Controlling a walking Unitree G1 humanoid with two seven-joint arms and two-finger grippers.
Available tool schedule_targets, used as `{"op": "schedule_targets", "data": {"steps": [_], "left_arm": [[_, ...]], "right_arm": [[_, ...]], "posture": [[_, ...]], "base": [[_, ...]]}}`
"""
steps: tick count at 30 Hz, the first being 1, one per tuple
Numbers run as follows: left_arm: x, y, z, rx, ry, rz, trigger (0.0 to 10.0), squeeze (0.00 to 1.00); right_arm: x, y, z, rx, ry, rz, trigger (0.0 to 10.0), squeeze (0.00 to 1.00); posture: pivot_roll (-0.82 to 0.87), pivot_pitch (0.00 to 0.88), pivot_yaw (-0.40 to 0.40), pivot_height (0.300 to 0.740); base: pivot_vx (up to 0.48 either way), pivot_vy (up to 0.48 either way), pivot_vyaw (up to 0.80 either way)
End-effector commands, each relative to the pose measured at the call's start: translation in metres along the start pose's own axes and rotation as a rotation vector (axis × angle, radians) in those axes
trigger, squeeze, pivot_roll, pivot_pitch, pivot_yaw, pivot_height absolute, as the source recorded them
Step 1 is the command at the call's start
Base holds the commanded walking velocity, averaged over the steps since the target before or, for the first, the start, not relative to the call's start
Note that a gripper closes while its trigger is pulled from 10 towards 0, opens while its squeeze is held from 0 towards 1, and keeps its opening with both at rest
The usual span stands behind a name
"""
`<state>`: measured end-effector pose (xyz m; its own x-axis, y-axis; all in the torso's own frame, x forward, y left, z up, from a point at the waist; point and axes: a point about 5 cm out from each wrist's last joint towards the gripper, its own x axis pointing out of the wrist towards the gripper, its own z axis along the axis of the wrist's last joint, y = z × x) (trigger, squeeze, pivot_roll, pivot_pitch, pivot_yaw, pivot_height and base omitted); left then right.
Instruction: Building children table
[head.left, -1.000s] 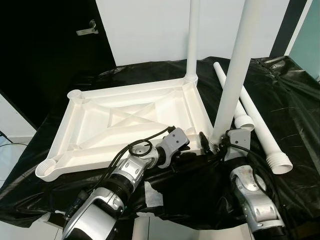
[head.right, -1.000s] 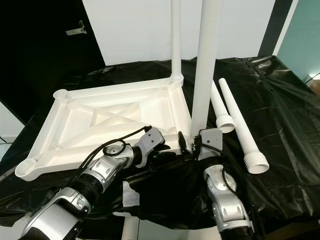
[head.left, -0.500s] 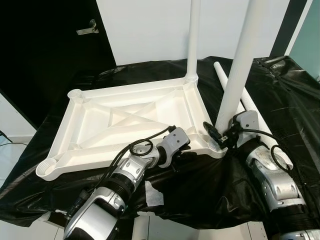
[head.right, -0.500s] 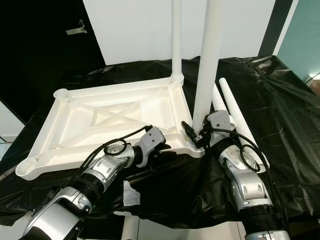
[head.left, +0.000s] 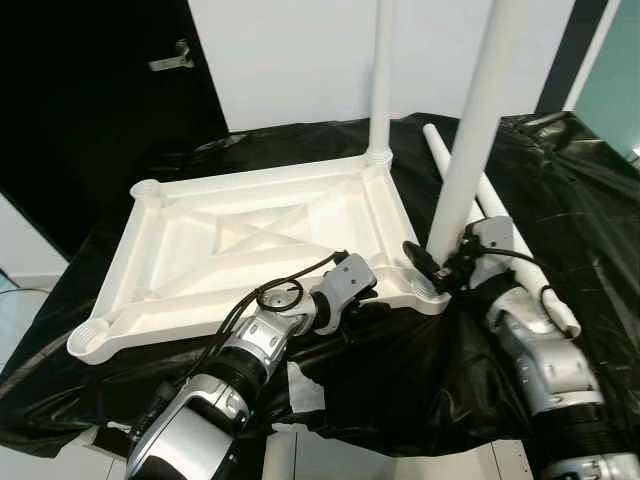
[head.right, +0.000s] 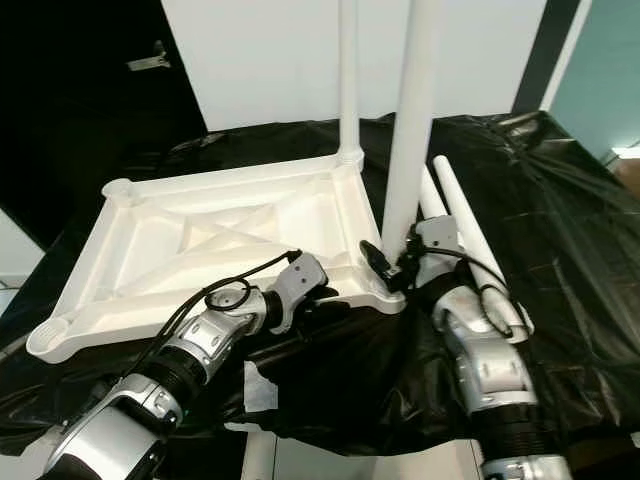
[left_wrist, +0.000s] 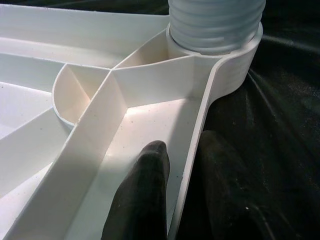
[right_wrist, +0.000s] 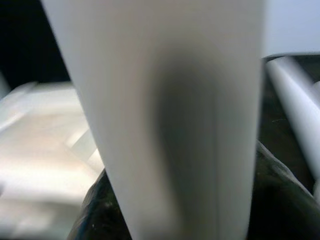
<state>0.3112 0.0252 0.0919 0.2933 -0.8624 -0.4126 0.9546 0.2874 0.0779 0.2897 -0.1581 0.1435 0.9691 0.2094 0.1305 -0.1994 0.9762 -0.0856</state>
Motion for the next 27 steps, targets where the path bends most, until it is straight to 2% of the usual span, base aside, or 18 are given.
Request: {"op": "schedule_targets", "data": {"steps": [1, 2, 3, 5, 13, 14, 16, 17, 19, 20, 22, 23, 24, 25, 27], "left_arm": [[0.001, -0.02, -0.037, -0.097, 0.125, -0.122, 10.0, 0.0], [0.002, -0.02, -0.037, -0.098, 0.124, -0.121, 10.0, 0.0], [0.002, -0.02, -0.037, -0.098, 0.124, -0.121, 10.0, 0.0], [0.001, -0.022, -0.038, -0.1, 0.126, -0.126, 10.0, 0.0], [0.0, -0.022, -0.04, -0.097, 0.134, -0.131, 10.0, 0.0], [0.0, -0.021, -0.04, -0.097, 0.134, -0.126, 10.0, 0.0], [0.0, -0.021, -0.04, -0.097, 0.133, -0.123, 10.0, 0.0], [0.0, -0.02, -0.04, -0.098, 0.133, -0.122, 10.0, 0.0], [0.0, -0.021, -0.04, -0.098, 0.134, -0.123, 10.0, 0.0], [0.0, -0.021, -0.04, -0.098, 0.134, -0.124, 10.0, 0.0], [0.0, -0.021, -0.04, -0.095, 0.136, -0.128, 10.0, 0.0], [0.0, -0.021, -0.04, -0.095, 0.136, -0.128, 10.0, 0.0], [0.001, -0.021, -0.04, -0.094, 0.136, -0.129, 10.0, 0.0], [0.001, -0.021, -0.039, -0.093, 0.134, -0.128, 10.0, 0.0], [0.003, -0.021, -0.037, -0.093, 0.128, -0.127, 10.0, 0.0]], "right_arm": [[-0.008, -0.011, -0.012, 0.012, 0.047, -0.136, 0.0, 0.0], [-0.015, -0.001, -0.015, 0.041, 0.041, -0.2, 0.0, 0.0], [-0.015, -0.001, -0.015, 0.041, 0.041, -0.2, 0.0, 0.0], [-0.018, 0.012, -0.019, 0.087, 0.044, -0.282, 0.0, 0.0], [-0.015, 0.011, -0.019, 0.079, 0.049, -0.33, 0.0, 0.0], [-0.013, 0.012, -0.019, 0.049, 0.057, -0.314, 10.0, 0.0], [-0.013, 0.012, -0.019, 0.037, 0.054, -0.298, 10.0, 0.0], [-0.013, 0.013, -0.018, 0.024, 0.045, -0.291, 10.0, 1.0], [-0.012, 0.014, -0.017, 0.031, 0.037, -0.256, 10.0, 1.0], [-0.012, 0.019, -0.016, 0.062, 0.029, -0.183, 10.0, 1.0], [-0.016, 0.031, -0.017, 0.104, 0.033, 0.049, 10.0, 1.0], [-0.016, 0.031, -0.017, 0.104, 0.033, 0.049, 10.0, 1.0], [-0.018, 0.033, -0.018, 0.107, 0.037, 0.112, 10.0, 1.0], [-0.019, 0.028, -0.017, 0.089, 0.036, 0.162, 10.0, 0.0], [-0.017, 0.015, -0.012, 0.053, 0.022, 0.21, 10.0, 0.0]], "posture": [[-0.12, 0.0, 0.057, 0.74], [-0.12, 0.0, 0.058, 0.74], [-0.12, 0.0, 0.058, 0.74], [-0.12, 0.001, 0.064, 0.74], [-0.12, 0.001, 0.068, 0.74], [-0.11, 0.0, 0.066, 0.74], [-0.11, 0.0, 0.066, 0.74], [-0.11, 0.0, 0.066, 0.74], [-0.11, 0.0, 0.066, 0.74], [-0.11, 0.0, 0.066, 0.74], [-0.13, 0.0, 0.067, 0.74], [-0.13, 0.0, 0.067, 0.74], [-0.13, 0.0, 0.067, 0.74], [-0.13, 0.001, 0.064, 0.74], [-0.13, 0.002, 0.06, 0.74]], "base": [[0.0, 0.0, 0.0], [0.0, 0.0, 0.0], [0.0, 0.0, 0.0], [0.0, 0.0, 0.0], [0.0, 0.0, 0.0], [0.0, 0.0, 0.0], [0.0, 0.0, 0.0], [0.0, 0.0, 0.0], [0.0, 0.0, 0.0], [0.0, 0.0, 0.0], [0.0, 0.0, 0.0], [0.0, 0.0, 0.0], [0.0, 0.0, 0.0], [0.0, 0.0, 0.0], [0.0, 0.0, 0.0]]}}
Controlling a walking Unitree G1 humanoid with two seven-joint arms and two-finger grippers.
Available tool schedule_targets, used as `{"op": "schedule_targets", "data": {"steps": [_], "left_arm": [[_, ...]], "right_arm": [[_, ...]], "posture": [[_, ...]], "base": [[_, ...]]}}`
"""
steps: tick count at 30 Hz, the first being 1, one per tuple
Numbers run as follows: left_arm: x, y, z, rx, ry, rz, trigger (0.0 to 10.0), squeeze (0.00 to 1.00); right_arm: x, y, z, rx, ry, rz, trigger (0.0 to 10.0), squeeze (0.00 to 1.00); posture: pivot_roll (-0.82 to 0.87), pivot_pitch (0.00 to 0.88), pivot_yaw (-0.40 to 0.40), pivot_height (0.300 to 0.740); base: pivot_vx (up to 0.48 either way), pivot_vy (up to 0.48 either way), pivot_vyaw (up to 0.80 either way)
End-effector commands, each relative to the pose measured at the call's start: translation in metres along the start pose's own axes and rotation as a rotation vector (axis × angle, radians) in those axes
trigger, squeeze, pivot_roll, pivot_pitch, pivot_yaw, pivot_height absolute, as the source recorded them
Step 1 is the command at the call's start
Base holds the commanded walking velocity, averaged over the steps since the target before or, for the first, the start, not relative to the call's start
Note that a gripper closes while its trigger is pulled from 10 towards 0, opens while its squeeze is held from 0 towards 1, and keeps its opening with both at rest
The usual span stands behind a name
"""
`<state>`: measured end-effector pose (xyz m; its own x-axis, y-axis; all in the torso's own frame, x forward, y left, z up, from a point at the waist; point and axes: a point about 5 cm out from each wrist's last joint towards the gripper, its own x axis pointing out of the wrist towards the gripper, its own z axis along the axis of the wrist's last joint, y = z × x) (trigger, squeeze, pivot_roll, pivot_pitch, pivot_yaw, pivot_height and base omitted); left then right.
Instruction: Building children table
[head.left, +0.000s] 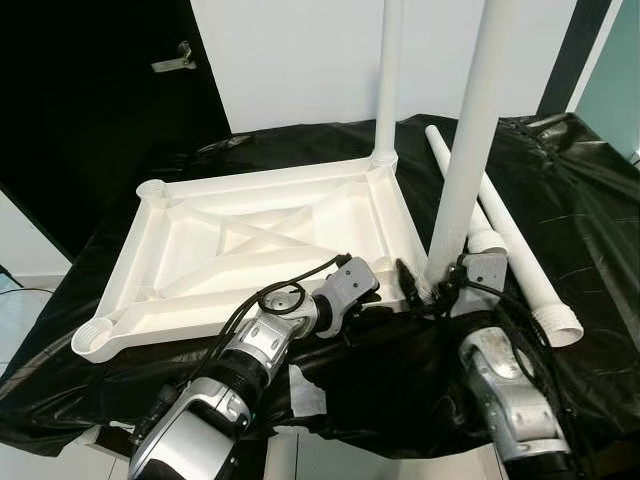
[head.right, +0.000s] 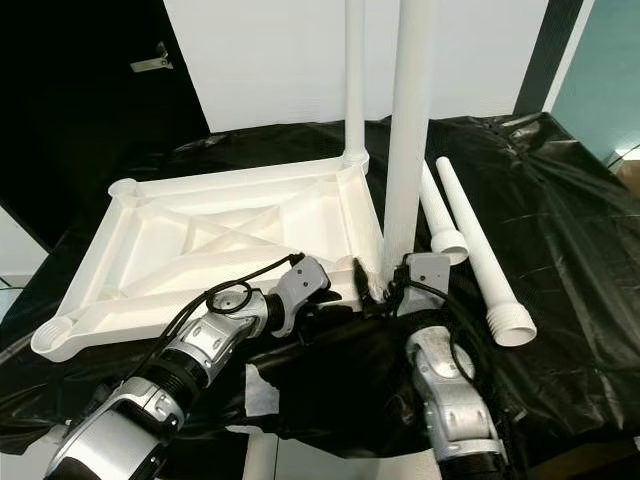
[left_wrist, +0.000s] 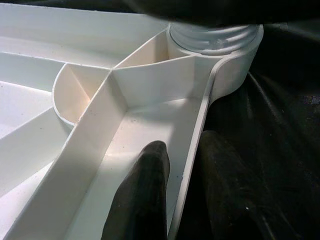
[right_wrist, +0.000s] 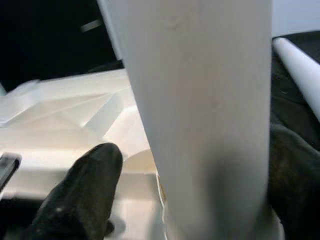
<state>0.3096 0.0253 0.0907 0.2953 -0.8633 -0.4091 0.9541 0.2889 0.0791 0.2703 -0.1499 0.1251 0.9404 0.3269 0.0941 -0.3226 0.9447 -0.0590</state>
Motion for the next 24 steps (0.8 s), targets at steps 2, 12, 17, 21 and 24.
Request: {"op": "schedule_targets", "data": {"steps": [2, 12, 17, 21, 24], "left_arm": [[0.004, -0.021, -0.036, -0.094, 0.13, -0.131, 10.0, 0.0], [0.002, -0.022, -0.039, -0.096, 0.135, -0.134, 10.0, 0.0], [0.002, -0.022, -0.039, -0.094, 0.136, -0.134, 10.0, 0.0], [0.001, -0.022, -0.039, -0.092, 0.139, -0.139, 10.0, 0.0], [0.001, -0.022, -0.04, -0.09, 0.141, -0.14, 10.0, 0.0]], "right_arm": [[0.004, -0.006, 0.008, -0.017, -0.013, 0.132, 10.0, 0.0], [0.004, -0.029, 0.011, -0.045, 0.115, 0.406, 10.0, 0.0], [0.005, -0.036, 0.011, -0.063, 0.171, 0.502, 6.4, 0.0], [0.007, -0.043, 0.011, -0.105, 0.219, 0.564, 8.5, 0.0], [0.013, -0.051, 0.013, -0.148, 0.234, 0.583, 9.4, 0.0]], "posture": [[-0.13, 0.002, 0.06, 0.74], [-0.12, 0.0, 0.055, 0.74], [-0.12, 0.0, 0.055, 0.74], [-0.12, 0.0, 0.057, 0.74], [-0.12, 0.0, 0.057, 0.74]], "base": [[0.0, 0.0, 0.0], [0.0, 0.0, 0.0], [0.0, 0.0, 0.0], [0.0, 0.0, 0.0], [0.0, 0.0, 0.0]]}}
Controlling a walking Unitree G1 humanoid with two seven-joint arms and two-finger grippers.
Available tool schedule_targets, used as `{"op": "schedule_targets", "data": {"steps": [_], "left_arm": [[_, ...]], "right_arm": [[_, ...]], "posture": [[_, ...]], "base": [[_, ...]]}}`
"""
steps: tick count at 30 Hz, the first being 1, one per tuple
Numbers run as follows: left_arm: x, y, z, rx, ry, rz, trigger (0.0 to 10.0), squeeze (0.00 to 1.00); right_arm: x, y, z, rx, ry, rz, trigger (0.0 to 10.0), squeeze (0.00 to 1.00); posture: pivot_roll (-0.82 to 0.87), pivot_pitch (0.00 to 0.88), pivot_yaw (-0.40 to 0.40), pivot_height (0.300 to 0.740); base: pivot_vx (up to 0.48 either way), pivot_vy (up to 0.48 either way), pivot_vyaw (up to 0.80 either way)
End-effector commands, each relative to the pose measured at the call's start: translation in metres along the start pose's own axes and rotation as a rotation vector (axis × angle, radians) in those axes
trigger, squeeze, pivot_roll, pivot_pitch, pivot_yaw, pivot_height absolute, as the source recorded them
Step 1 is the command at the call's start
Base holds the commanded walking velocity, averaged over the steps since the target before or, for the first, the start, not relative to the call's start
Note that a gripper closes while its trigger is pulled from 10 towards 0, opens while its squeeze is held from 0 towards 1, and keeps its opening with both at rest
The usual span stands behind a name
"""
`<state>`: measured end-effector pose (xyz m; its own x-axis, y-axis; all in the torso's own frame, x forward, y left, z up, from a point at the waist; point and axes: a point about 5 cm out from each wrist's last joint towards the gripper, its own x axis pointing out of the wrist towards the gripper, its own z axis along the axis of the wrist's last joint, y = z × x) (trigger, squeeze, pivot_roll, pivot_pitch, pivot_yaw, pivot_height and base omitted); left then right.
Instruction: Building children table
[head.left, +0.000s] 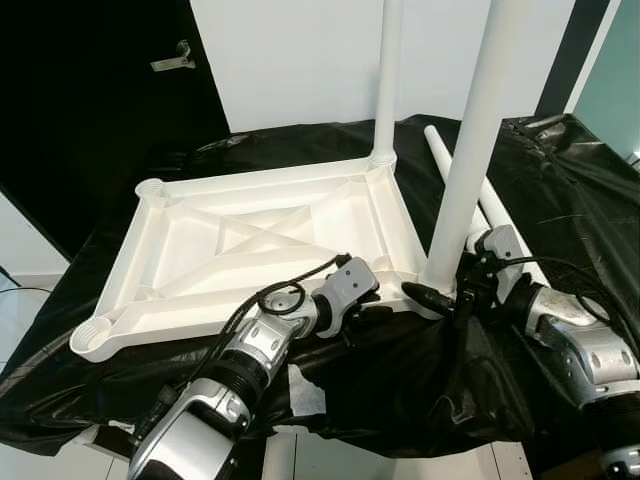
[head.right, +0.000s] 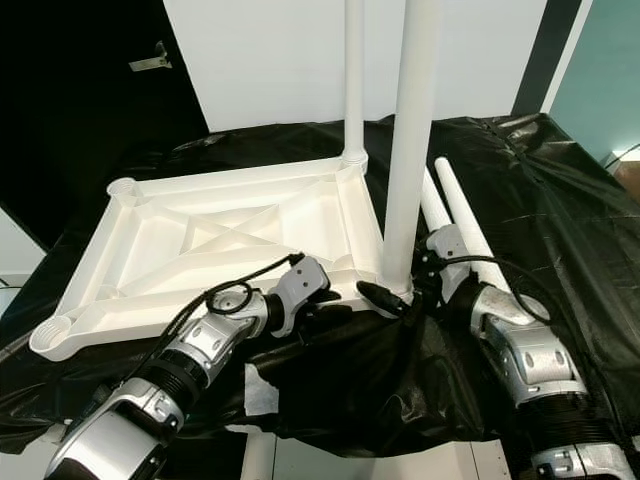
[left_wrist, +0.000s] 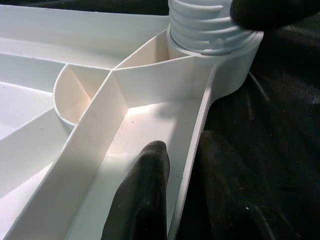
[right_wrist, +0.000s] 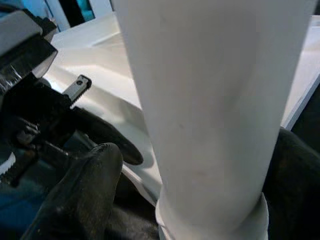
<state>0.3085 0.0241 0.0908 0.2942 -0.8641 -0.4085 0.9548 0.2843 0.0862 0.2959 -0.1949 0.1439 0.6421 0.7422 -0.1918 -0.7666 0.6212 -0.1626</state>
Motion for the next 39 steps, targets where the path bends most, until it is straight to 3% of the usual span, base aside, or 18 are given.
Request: {"op": "schedule_targets", "data": {"steps": [1, 7, 10, 13, 16, 21, 22, 23, 25, 26, 27, 28, 30, 35, 36, 37, 38, 39], "left_arm": [[0.0, -0.021, -0.04, -0.1, 0.141, -0.138, 10.0, 0.0], [0.0, -0.022, -0.041, -0.104, 0.138, -0.134, 10.0, 0.0], [-0.001, -0.023, -0.042, -0.109, 0.138, -0.133, 10.0, 0.0], [-0.001, -0.023, -0.043, -0.111, 0.139, -0.131, 10.0, 0.0], [-0.001, -0.024, -0.043, -0.113, 0.138, -0.13, 10.0, 0.0], [0.0, -0.024, -0.042, -0.112, 0.136, -0.13, 10.0, 0.0], [0.0, -0.024, -0.042, -0.11, 0.137, -0.131, 10.0, 0.0], [0.0, -0.024, -0.042, -0.11, 0.137, -0.131, 10.0, 0.0], [-0.001, -0.024, -0.042, -0.108, 0.138, -0.133, 10.0, 0.0], [-0.001, -0.024, -0.042, -0.108, 0.139, -0.134, 10.0, 0.0], [-0.001, -0.024, -0.042, -0.108, 0.139, -0.134, 10.0, 0.0], [-0.001, -0.024, -0.042, -0.108, 0.139, -0.134, 10.0, 0.0], [-0.001, -0.023, -0.042, -0.108, 0.14, -0.134, 10.0, 0.0], [-0.001, -0.025, -0.042, -0.111, 0.14, -0.138, 10.0, 0.0], [-0.001, -0.026, -0.043, -0.113, 0.14, -0.138, 10.0, 0.0], [-0.001, -0.026, -0.043, -0.113, 0.14, -0.138, 10.0, 0.0], [-0.001, -0.026, -0.043, -0.116, 0.14, -0.138, 10.0, 0.0], [-0.001, -0.026, -0.043, -0.118, 0.139, -0.138, 10.0, 0.0]], "right_arm": [[0.003, -0.002, 0.001, -0.028, 0.015, 0.039, 0.0, 0.0], [0.004, -0.004, 0.004, -0.039, 0.013, 0.066, 0.0, 0.0], [0.005, -0.001, -0.003, 0.008, 0.003, 0.04, 0.0, 0.0], [0.008, 0.009, -0.011, 0.067, -0.02, 0.007, 0.0, 0.0], [0.015, 0.034, -0.026, 0.134, -0.053, -0.021, 0.0, 0.0], [0.022, 0.053, -0.034, 0.211, -0.073, -0.079, 0.0, 0.0], [0.028, 0.066, -0.038, 0.268, -0.095, -0.197, 0.0, 0.0], [0.028, 0.066, -0.038, 0.268, -0.095, -0.197, 0.0, 0.0], [0.032, 0.072, -0.042, 0.305, -0.125, -0.466, 0.0, 0.0], [0.028, 0.067, -0.046, 0.306, -0.119, -0.639, 0.0, 0.0], [0.028, 0.067, -0.046, 0.306, -0.119, -0.639, 0.0, 0.0], [0.025, 0.063, -0.048, 0.302, -0.11, -0.741, 0.0, 0.0], [0.022, 0.061, -0.051, 0.302, -0.1, -0.829, 0.0, 0.0], [0.025, 0.063, -0.051, 0.312, -0.076, -0.879, 0.0, 0.0], [0.027, 0.064, -0.05, 0.292, -0.058, -0.87, 5.7, 0.0], [0.027, 0.064, -0.05, 0.292, -0.058, -0.87, 5.7, 0.0], [0.028, 0.065, -0.048, 0.261, -0.047, -0.838, 10.0, 0.07], [0.029, 0.065, -0.047, 0.254, -0.05, -0.828, 10.0, 0.07]], "posture": [[-0.11, 0.0, 0.053, 0.74], [-0.11, 0.0, 0.053, 0.74], [-0.1, 0.0, 0.049, 0.74], [-0.1, 0.0, 0.048, 0.74], [-0.1, 0.0, 0.049, 0.74], [-0.1, 0.0, 0.049, 0.74], [-0.11, 0.0, 0.052, 0.74], [-0.11, 0.0, 0.052, 0.74], [-0.1, 0.002, 0.054, 0.74], [-0.1, 0.005, 0.054, 0.74], [-0.1, 0.005, 0.054, 0.74], [-0.1, 0.005, 0.054, 0.74], [-0.1, 0.005, 0.054, 0.74], [-0.1, 0.014, 0.055, 0.74], [-0.1, 0.015, 0.052, 0.74], [-0.1, 0.015, 0.052, 0.74], [-0.1, 0.015, 0.05, 0.74], [-0.1, 0.014, 0.05, 0.74]], "base": [[0.0, 0.0, 0.0], [0.0, 0.0, 0.0], [0.0, 0.0, 0.0], [0.0, 0.0, 0.0], [0.0, 0.0, 0.0], [0.0, 0.0, 0.0], [0.0, 0.0, 0.0], [0.0, 0.0, 0.0], [0.0, 0.0, 0.0], [0.0, 0.0, 0.0], [0.0, 0.0, 0.0], [0.0, 0.0, 0.0], [0.0, 0.0, 0.0], [0.0, 0.0, 0.0], [0.0, 0.0, 0.0], [0.0, 0.0, 0.0], [0.0, 0.0, 0.0], [0.0, 0.0, 0.0]]}}
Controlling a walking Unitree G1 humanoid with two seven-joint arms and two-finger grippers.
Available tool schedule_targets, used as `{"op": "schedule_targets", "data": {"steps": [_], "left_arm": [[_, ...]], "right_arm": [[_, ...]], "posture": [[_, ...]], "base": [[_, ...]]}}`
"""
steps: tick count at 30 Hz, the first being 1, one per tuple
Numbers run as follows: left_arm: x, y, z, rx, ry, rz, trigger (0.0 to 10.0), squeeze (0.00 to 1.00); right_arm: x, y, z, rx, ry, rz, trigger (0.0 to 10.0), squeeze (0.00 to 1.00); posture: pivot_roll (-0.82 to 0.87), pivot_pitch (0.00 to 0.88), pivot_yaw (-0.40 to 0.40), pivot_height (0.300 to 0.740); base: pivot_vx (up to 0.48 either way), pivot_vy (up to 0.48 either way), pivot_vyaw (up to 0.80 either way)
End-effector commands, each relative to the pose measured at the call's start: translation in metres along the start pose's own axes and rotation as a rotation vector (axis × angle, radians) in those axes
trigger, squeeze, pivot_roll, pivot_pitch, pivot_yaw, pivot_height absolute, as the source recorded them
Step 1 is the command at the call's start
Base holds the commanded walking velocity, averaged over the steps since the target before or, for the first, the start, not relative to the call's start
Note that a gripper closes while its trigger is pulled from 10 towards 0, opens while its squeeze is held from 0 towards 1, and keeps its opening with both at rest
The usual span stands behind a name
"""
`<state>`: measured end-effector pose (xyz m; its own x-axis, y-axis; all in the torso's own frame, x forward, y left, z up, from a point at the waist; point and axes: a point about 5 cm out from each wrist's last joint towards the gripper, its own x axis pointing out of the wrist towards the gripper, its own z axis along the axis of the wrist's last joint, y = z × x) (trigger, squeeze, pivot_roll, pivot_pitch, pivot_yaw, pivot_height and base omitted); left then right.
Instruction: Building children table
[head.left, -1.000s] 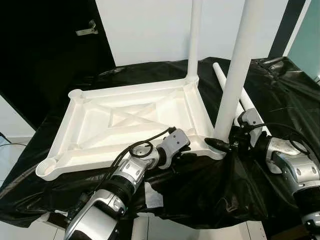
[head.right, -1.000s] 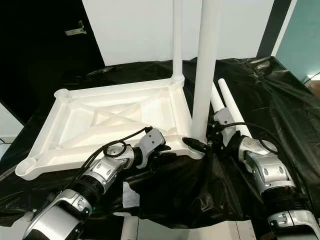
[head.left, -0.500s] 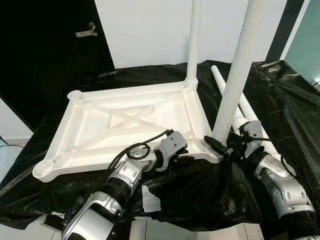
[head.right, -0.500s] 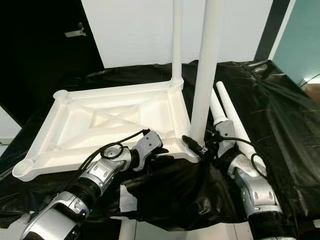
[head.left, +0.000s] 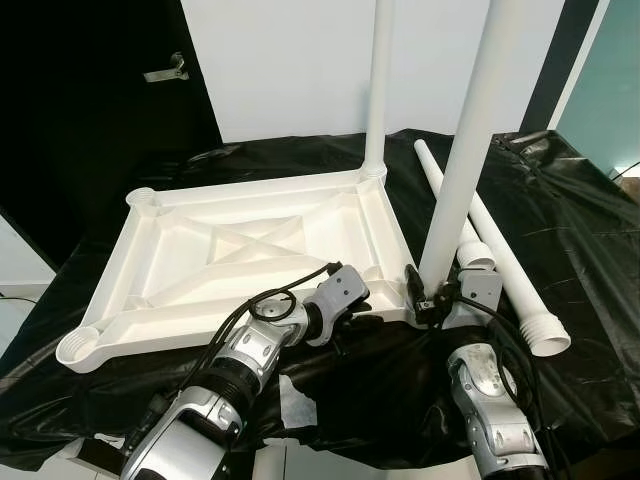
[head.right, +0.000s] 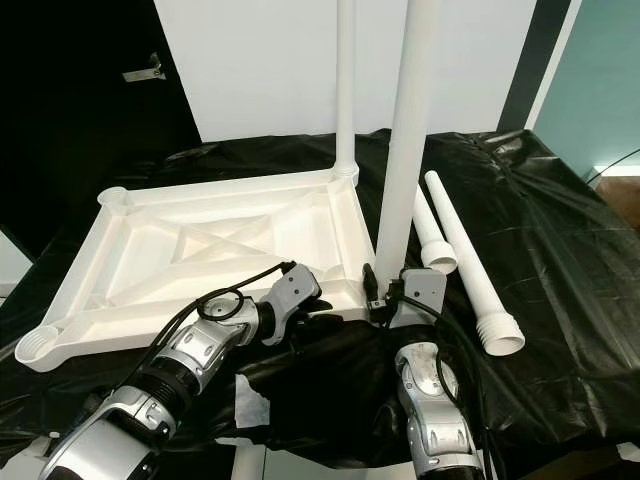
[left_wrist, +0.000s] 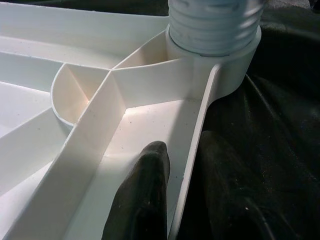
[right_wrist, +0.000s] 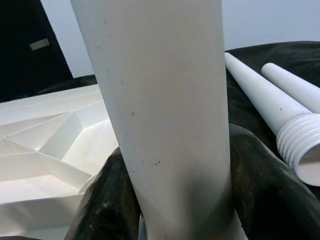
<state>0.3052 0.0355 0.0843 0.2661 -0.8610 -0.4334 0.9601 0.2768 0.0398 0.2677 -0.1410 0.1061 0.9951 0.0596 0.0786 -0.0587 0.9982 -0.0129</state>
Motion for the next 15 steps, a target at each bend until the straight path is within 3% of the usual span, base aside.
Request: {"op": "schedule_targets", "data": {"steps": [1, 2, 3, 5, 6, 8, 10, 14, 15], "left_arm": [[0.009, -0.024, -0.033, -0.08, 0.115, -0.109, 10.0, 0.0], [0.009, -0.024, -0.033, -0.08, 0.115, -0.109, 10.0, 0.0], [0.009, -0.024, -0.033, -0.081, 0.114, -0.109, 10.0, 0.0], [0.01, -0.024, -0.032, -0.083, 0.112, -0.109, 10.0, 0.0], [0.01, -0.024, -0.032, -0.082, 0.112, -0.109, 10.0, 0.0], [0.011, -0.024, -0.032, -0.081, 0.112, -0.109, 10.0, 0.0], [0.01, -0.022, -0.031, -0.081, 0.11, -0.104, 10.0, 0.0], [0.01, -0.022, -0.031, -0.081, 0.109, -0.103, 10.0, 0.0], [0.01, -0.021, -0.031, -0.083, 0.109, -0.098, 10.0, 0.0]], "right_arm": [[-0.005, -0.003, -0.022, 0.003, 0.139, -0.022, 10.0, 0.07], [-0.005, -0.003, -0.022, 0.003, 0.139, -0.022, 10.0, 0.07], [-0.005, 0.0, -0.019, 0.036, 0.118, 0.031, 10.0, 1.0], [-0.003, 0.005, -0.012, 0.07, 0.079, 0.148, 10.0, 1.0], [-0.001, 0.002, -0.006, 0.054, 0.05, 0.221, 10.0, 0.0], [0.002, -0.003, 0.0, 0.029, 0.025, 0.262, 10.0, 0.0], [0.012, -0.022, 0.014, -0.023, -0.001, 0.352, 10.0, 0.0], [0.015, -0.027, 0.018, -0.038, 0.003, 0.401, 10.0, 0.0], [0.016, -0.03, 0.02, -0.031, 0.053, 0.527, 10.0, 0.0]], "posture": [[-0.1, 0.014, 0.05, 0.74], [-0.1, 0.014, 0.05, 0.74], [-0.11, 0.013, 0.048, 0.74], [-0.11, 0.012, 0.046, 0.74], [-0.11, 0.011, 0.044, 0.74], [-0.11, 0.01, 0.044, 0.74], [-0.11, 0.007, 0.042, 0.74], [-0.11, 0.007, 0.042, 0.74], [-0.11, 0.004, 0.041, 0.74]], "base": [[0.0, 0.0, 0.0], [0.0, 0.0, 0.0], [0.0, 0.0, 0.0], [0.0, 0.0, 0.0], [0.0, 0.0, 0.0], [0.0, 0.0, 0.0], [0.0, 0.0, 0.0], [0.0, 0.0, 0.0], [0.0, 0.0, 0.0]]}}
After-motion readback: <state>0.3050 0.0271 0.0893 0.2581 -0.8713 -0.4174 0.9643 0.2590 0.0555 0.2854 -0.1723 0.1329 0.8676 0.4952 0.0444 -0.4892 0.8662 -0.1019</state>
